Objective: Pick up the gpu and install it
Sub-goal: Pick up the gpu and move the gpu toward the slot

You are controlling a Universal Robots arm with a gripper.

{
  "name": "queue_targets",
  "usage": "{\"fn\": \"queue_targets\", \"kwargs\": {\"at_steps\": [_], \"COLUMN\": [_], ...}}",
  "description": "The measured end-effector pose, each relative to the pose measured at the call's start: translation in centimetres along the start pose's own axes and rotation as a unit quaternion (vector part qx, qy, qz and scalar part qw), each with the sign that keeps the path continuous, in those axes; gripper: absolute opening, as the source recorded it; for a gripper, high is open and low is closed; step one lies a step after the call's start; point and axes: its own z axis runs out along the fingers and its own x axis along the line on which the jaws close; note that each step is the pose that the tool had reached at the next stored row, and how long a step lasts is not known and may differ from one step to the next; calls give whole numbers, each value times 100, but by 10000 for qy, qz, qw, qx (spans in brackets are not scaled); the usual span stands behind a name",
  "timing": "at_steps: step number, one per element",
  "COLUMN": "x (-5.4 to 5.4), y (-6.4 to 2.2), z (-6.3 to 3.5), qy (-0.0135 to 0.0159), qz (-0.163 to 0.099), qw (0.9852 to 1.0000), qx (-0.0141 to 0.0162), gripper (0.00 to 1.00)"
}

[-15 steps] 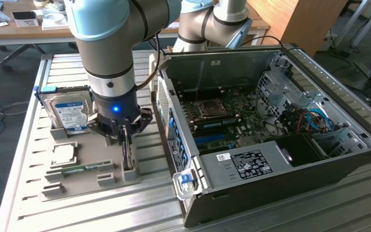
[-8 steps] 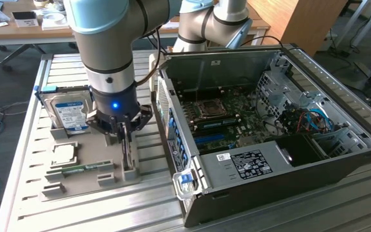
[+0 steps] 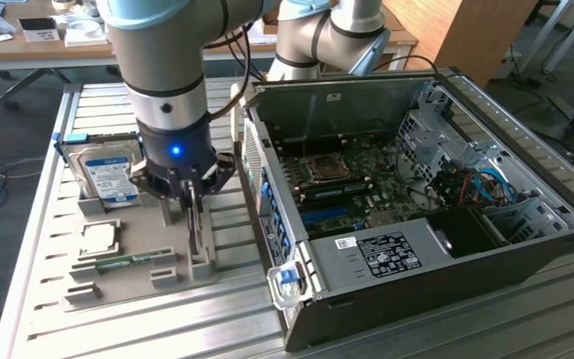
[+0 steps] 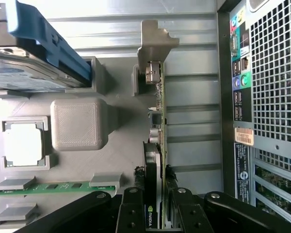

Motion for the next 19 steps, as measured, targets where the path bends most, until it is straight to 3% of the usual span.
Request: {"fn": "queue_targets", "kwargs": {"at_steps": [19], "x": [-15], "y": [31], "z": [-660], "qy": [0], "qz": [0], "qw": [10000], "qx": [0], "gripper": [27]}}
